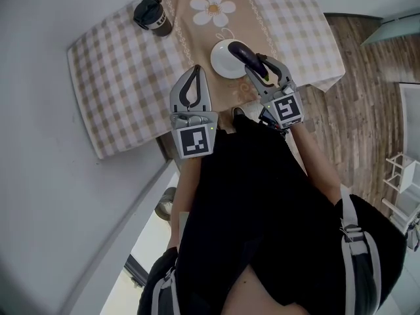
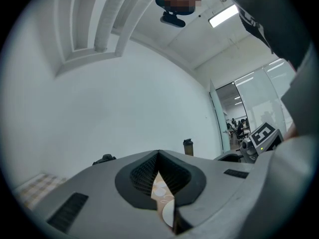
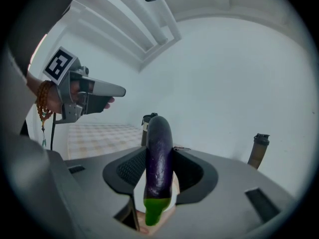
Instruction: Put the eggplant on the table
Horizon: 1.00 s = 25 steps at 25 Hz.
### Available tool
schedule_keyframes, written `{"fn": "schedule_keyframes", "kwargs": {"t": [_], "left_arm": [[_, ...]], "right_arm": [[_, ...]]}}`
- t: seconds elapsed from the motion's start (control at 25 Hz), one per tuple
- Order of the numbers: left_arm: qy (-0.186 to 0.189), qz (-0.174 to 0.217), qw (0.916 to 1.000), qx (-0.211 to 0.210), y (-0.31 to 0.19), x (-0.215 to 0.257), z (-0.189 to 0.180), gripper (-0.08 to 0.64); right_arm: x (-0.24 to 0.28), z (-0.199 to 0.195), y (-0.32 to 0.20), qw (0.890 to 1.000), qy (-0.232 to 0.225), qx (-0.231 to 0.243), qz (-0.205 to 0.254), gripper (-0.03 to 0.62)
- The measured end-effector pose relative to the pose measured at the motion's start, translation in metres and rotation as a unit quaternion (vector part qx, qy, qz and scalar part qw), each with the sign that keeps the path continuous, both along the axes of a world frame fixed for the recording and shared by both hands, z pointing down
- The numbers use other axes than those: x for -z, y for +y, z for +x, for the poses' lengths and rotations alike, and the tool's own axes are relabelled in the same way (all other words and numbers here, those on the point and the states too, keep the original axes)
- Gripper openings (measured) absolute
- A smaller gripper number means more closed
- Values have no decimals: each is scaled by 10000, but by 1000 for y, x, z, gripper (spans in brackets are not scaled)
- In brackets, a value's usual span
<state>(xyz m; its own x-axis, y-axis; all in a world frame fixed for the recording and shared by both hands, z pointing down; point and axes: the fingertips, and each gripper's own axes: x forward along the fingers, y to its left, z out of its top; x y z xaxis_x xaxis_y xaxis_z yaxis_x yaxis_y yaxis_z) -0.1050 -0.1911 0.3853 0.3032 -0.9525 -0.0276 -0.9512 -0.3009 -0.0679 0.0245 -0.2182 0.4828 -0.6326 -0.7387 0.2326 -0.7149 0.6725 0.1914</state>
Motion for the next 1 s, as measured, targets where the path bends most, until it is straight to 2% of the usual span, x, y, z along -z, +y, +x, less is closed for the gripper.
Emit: {"fn": "schedule_keyframes", "kwargs": {"t": [0.64,1.0], "left_arm": [[-64,-47,10000,-9,-4,-8,-4,3],[-126,-65,9999,15,-4,-9,-6,3]], "right_arm": [[-16,-10,-19,9999,13,51,-111,175],[-35,-19,-30,9993,70,143,-330,175]]}}
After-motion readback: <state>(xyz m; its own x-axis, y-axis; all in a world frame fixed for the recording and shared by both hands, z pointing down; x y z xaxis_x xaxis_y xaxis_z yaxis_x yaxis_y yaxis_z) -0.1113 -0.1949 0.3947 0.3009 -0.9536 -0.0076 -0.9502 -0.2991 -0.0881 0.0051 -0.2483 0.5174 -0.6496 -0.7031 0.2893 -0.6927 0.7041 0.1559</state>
